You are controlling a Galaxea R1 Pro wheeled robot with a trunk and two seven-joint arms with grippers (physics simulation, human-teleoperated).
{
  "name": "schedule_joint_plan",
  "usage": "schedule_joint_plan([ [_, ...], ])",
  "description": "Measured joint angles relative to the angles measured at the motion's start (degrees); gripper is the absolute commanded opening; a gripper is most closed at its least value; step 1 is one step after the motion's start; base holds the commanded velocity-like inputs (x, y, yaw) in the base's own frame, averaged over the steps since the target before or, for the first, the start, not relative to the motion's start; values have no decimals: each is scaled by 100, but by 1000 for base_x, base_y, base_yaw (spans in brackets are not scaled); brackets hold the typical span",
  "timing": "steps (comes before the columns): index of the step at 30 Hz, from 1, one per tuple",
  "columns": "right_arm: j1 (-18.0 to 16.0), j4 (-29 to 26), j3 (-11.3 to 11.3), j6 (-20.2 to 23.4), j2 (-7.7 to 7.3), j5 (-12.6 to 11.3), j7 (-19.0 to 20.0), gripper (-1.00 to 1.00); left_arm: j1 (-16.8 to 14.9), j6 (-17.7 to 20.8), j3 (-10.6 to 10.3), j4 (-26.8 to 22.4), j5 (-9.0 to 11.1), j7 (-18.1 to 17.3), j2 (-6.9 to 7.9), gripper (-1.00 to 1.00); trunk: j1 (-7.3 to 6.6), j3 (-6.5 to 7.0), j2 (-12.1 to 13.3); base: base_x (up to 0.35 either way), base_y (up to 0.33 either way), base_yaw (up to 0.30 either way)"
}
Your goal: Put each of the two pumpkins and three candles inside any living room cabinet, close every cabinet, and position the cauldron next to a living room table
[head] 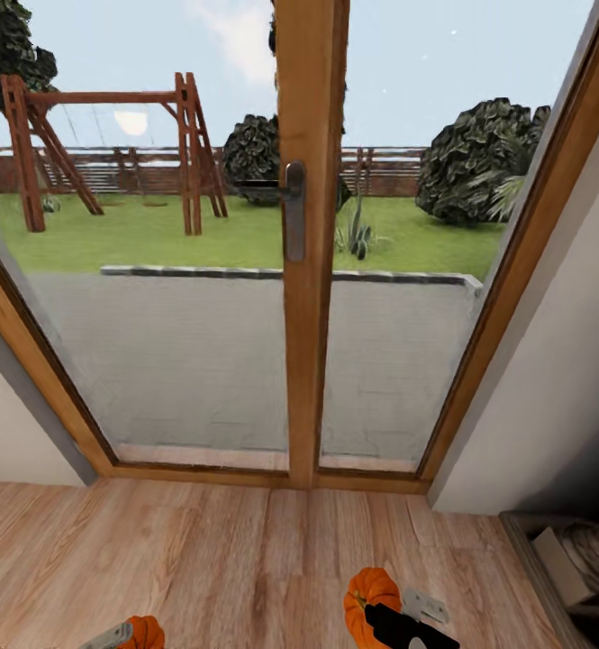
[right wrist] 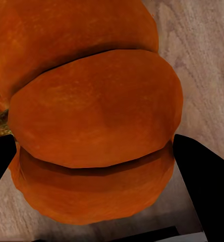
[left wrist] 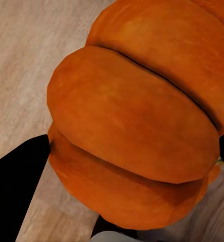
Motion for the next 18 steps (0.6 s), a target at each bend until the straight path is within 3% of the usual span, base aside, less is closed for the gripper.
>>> schedule_joint_plan([
  [14,0,1,1,0,0,0,0,-100,1,-29,12,2,6,-40,-2,-100,0,0,0,-11,11,271],
  [18,0,2,1,-1,0,1,-1,-100,0,-33,16,1,21,-4,-2,-100,-87,71,159,0,0,288],
])
